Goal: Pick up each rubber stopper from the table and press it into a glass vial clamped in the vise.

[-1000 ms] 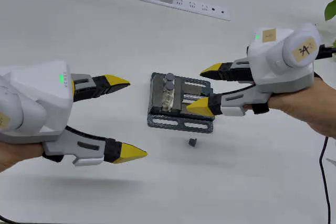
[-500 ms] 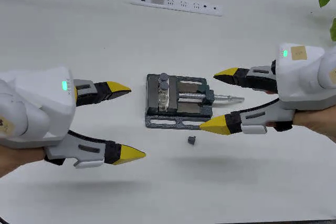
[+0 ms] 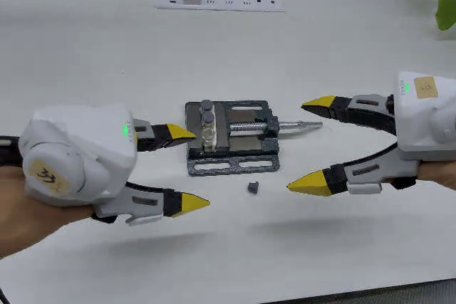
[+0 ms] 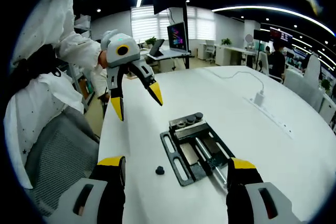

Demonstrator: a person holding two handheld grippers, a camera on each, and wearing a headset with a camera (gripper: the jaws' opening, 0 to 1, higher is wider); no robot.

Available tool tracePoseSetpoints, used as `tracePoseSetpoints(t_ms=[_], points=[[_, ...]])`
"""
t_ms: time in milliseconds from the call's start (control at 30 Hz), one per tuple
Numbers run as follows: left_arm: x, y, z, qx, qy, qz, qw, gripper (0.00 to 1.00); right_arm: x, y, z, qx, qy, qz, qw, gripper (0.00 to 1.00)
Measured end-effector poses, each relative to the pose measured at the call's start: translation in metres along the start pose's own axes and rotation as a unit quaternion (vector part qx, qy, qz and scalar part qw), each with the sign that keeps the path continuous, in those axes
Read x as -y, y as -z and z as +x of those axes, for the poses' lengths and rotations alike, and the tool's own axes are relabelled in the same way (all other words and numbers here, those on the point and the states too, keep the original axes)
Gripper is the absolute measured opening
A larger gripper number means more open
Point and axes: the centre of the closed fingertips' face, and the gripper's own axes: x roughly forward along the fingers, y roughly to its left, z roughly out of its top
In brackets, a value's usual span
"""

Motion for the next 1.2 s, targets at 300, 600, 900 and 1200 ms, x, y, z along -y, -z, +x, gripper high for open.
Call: tracePoseSetpoints(t_ms=[300, 600, 900, 1200], points=[[0.008, 0.010, 0.031, -0.042, 0.031, 0.047, 0.9975, 0.35, -0.002, 0.018, -0.009, 0.003, 0.003, 0.011, 0.9999, 0.78], [0.017, 0.021, 0.068, -0.065, 0.059, 0.074, 0.9933, 0.22, -0.003, 0.032, -0.016, 0.007, 0.008, 0.018, 0.9998, 0.78], [0.019, 0.028, 0.092, -0.078, 0.073, 0.089, 0.9903, 0.18, -0.002, 0.038, -0.019, 0.003, 0.014, 0.026, 0.9996, 0.77], [0.020, 0.034, 0.108, -0.092, 0.080, 0.101, 0.9873, 0.13, -0.001, 0.042, -0.022, 0.003, 0.019, 0.034, 0.9992, 0.76]])
